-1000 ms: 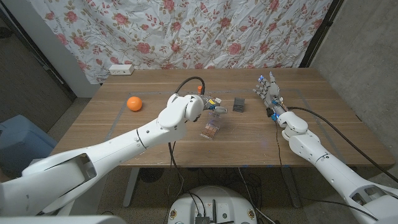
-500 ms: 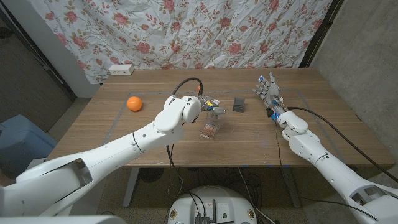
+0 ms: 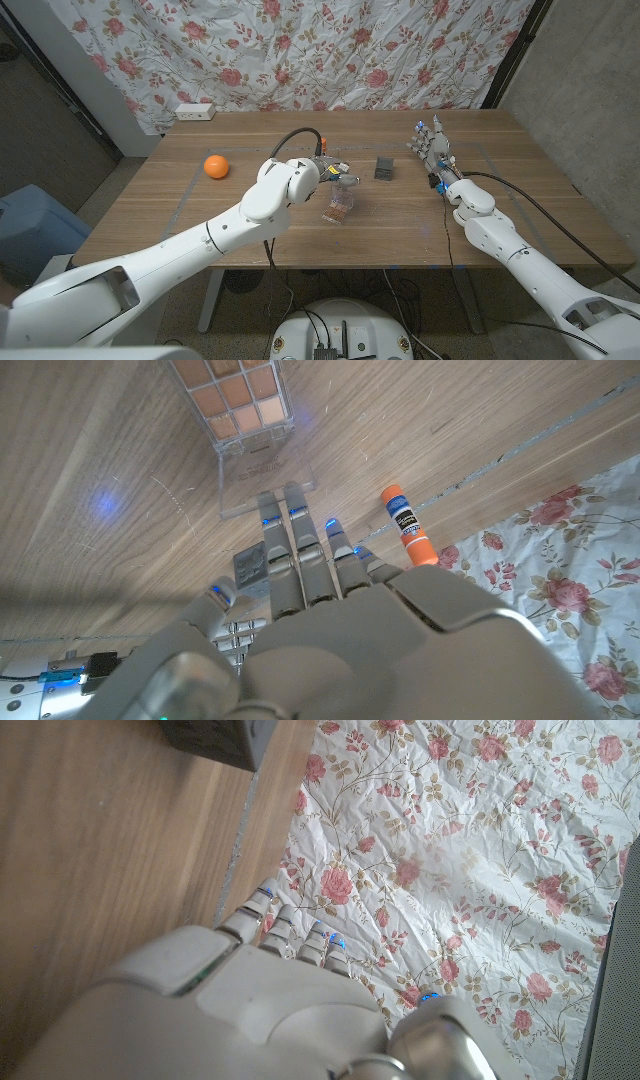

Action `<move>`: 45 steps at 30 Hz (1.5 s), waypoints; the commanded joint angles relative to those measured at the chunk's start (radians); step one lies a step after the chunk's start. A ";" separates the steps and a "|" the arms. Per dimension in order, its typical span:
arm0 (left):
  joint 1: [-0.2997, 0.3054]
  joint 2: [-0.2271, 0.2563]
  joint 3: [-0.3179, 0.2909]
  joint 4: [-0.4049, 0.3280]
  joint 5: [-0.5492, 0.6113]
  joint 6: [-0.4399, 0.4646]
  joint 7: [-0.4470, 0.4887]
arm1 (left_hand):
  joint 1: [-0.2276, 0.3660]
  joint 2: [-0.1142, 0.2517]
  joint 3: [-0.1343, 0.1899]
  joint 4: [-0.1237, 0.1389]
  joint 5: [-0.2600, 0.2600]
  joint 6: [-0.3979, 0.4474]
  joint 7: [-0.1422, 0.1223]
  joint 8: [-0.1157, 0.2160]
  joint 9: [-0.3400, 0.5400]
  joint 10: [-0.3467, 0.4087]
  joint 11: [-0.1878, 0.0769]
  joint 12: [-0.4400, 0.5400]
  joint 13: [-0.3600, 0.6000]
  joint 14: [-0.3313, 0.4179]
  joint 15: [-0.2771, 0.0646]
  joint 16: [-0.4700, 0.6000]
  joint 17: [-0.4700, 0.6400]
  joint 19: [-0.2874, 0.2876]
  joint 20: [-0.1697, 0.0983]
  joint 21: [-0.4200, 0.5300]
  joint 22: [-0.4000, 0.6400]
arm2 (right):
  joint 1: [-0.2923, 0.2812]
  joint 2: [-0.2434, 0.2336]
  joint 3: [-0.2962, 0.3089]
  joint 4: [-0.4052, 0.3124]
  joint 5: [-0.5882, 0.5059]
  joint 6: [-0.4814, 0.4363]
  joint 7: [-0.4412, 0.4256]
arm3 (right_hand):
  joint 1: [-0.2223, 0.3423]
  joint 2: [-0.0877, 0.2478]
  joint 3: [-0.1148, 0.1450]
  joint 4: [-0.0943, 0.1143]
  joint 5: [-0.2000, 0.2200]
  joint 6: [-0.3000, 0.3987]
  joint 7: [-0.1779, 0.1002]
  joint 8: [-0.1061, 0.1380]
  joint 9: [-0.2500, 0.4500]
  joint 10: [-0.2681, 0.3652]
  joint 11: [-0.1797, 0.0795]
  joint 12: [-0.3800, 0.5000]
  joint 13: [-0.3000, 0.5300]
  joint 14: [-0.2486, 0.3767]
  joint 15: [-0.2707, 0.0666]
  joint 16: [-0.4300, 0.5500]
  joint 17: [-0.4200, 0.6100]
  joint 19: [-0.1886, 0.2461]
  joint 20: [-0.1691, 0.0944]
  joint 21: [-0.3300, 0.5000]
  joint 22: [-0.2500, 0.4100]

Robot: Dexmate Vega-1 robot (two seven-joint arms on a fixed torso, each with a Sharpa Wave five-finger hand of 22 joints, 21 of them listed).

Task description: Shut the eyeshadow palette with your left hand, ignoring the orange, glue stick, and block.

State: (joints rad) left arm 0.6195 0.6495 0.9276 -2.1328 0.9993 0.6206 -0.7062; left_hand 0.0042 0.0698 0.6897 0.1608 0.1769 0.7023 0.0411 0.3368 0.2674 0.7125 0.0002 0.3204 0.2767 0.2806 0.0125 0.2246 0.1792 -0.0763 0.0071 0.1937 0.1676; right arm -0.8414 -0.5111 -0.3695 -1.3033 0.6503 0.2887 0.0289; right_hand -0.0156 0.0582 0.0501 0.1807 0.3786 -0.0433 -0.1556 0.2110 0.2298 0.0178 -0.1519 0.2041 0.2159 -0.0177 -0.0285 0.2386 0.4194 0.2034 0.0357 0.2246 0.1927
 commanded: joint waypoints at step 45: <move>0.251 0.085 -0.171 -0.140 0.061 -0.045 0.104 | 0.001 0.088 0.008 -0.001 0.006 -0.021 0.007 -0.001 -0.001 -0.025 -0.003 -0.031 0.016 -0.026 0.010 -0.025 -0.001 0.008 0.000 -0.003 0.002 | 0.000 0.000 0.000 0.000 0.000 0.000 0.000 | 0.000 0.099 -0.001 0.005 0.003 -0.001 -0.008 0.005 0.005 0.003 -0.005 0.005 0.002 -0.004 -0.119 0.002 0.005 0.004 0.000 0.006 0.003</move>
State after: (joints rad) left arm 0.7893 0.7017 0.8076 -2.2275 1.0579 0.5843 -0.6508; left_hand 0.0043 0.0698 0.6898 0.1609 0.1769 0.6785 0.0465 0.3359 0.2643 0.6943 0.0001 0.2924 0.2905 0.2625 0.0232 0.2013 0.1769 -0.0727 0.0034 0.1937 0.1677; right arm -0.8416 -0.5111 -0.3695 -1.3030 0.6503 0.2885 0.0288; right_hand -0.0156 0.0582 0.0501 0.1807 0.3786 -0.0432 -0.1557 0.2110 0.2298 0.0178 -0.1519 0.2041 0.2159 -0.0177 -0.0285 0.2386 0.4194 0.2034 0.0357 0.2246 0.1927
